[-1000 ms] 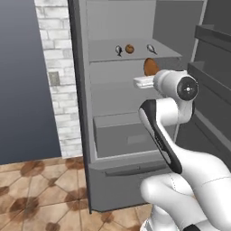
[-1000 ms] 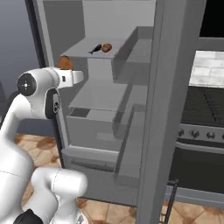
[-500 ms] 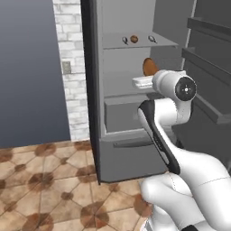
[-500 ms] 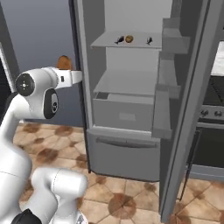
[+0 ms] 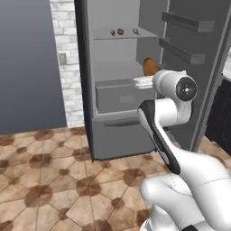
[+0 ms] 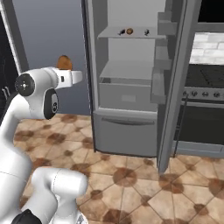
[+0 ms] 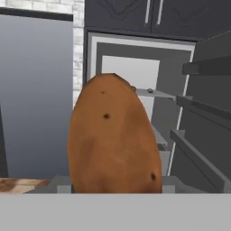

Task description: Place one potato and one fish in each tupperware on the nearby counter, to pack two identical lunches.

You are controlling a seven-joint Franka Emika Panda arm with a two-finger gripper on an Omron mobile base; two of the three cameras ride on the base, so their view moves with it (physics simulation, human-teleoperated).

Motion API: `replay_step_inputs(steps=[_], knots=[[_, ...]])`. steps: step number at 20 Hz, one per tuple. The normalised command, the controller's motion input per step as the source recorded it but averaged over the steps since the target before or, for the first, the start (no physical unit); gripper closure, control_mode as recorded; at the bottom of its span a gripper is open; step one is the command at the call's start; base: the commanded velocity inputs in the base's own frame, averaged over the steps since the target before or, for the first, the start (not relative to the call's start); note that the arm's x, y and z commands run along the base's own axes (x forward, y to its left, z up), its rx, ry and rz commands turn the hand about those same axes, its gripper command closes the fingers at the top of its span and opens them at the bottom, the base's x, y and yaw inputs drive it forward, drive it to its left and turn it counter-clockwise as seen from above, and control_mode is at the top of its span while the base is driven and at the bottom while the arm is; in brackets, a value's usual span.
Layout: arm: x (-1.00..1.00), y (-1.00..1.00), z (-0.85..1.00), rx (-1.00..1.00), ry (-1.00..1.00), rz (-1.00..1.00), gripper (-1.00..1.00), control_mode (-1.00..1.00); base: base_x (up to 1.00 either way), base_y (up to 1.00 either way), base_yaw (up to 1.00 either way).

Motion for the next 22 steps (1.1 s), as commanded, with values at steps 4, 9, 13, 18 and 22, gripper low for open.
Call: replay_step_inputs(steps=[4,9,13,18,22], knots=[[0.0,0.0,0.0,0.0,0.0,0.0,1.0,1.0,-0.8,0.07,-0.05],[0.0,0.0,0.0,0.0,0.0,0.0,1.0,1.0,-0.77,0.0,-0.06],[0.0,0.0,0.0,0.0,0.0,0.0,1.0,1.0,-0.82,0.0,-0.06],[0.0,0.0,0.0,0.0,0.0,0.0,1.0,1.0,-0.85,0.0,-0.11],[0.0,0.0,0.0,0.0,0.0,0.0,1.0,1.0,-0.79,0.0,-0.26]])
